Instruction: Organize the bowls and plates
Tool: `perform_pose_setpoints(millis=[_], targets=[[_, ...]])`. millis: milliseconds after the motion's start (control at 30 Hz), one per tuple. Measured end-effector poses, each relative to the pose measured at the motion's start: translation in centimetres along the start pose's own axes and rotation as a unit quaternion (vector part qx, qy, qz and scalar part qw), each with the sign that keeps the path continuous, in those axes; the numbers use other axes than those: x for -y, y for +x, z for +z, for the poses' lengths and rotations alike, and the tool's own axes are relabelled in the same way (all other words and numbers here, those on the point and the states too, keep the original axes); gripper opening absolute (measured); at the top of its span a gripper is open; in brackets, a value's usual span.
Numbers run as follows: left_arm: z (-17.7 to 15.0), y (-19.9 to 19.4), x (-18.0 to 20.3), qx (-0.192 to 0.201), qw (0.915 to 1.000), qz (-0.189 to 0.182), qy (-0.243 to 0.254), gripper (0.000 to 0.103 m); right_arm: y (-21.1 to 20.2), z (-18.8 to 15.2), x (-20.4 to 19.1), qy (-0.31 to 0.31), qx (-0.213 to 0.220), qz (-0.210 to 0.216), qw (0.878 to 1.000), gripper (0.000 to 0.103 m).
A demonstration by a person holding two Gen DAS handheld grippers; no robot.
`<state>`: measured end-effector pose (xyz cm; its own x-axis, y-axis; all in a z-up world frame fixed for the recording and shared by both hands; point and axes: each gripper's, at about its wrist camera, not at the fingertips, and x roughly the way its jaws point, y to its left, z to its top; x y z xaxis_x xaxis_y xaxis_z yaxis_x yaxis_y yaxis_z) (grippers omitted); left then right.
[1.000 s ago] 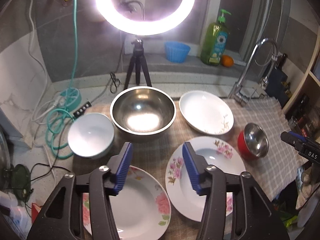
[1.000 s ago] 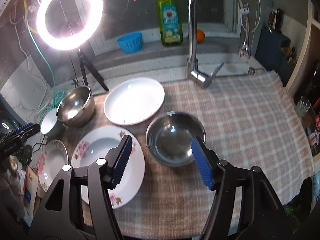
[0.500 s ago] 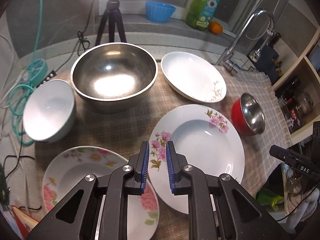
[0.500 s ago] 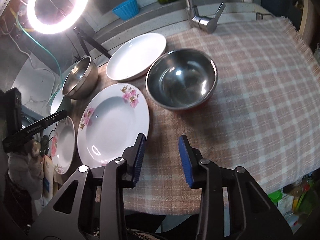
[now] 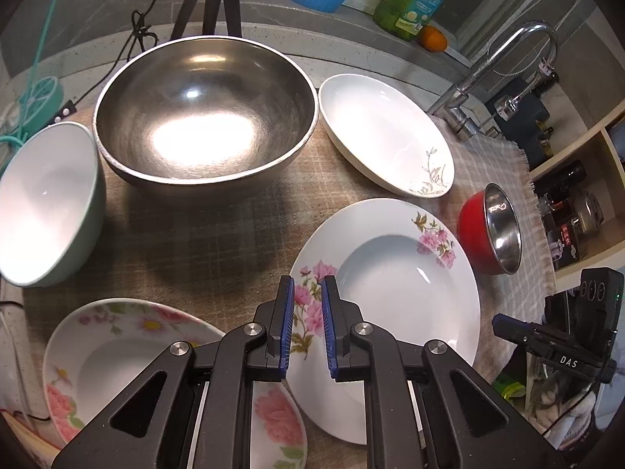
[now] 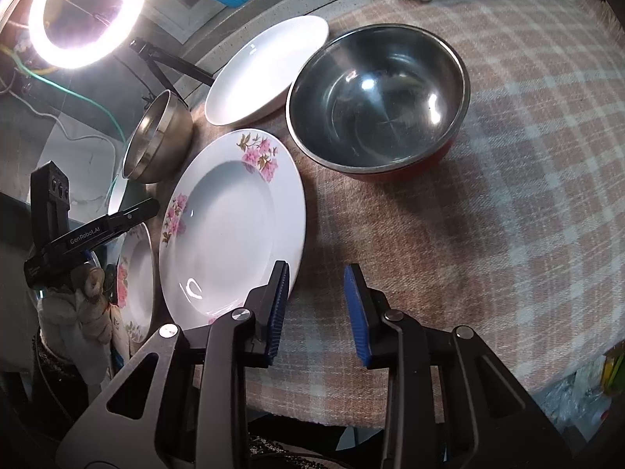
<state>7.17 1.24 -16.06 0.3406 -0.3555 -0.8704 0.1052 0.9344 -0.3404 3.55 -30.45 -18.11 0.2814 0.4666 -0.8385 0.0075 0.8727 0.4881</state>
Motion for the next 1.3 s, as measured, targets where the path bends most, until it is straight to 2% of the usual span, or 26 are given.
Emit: perform_pose_setpoints(millis=[867, 1033, 1300], targets=[[1.1, 2.1, -0.9, -0.044, 0.9990, -0.001, 0.005, 0.013, 3.1, 0.8, -0.4, 0.012, -0.033, 0.032, 0.999, 0.027], [1.3, 2.2, -0.7, -0.048, 0.9987, -0.004, 0.013, 0.013, 3.3, 1.0, -0.7, 0.006, -0.038, 0.044, 0.998, 0.015], [1.1, 2.2, -0.3, -0.049, 0.9986, 0.005, 0.019, 0.013, 3.3, 1.2, -1.2, -0.010, -0.044, 0.031, 0.998, 0.016]])
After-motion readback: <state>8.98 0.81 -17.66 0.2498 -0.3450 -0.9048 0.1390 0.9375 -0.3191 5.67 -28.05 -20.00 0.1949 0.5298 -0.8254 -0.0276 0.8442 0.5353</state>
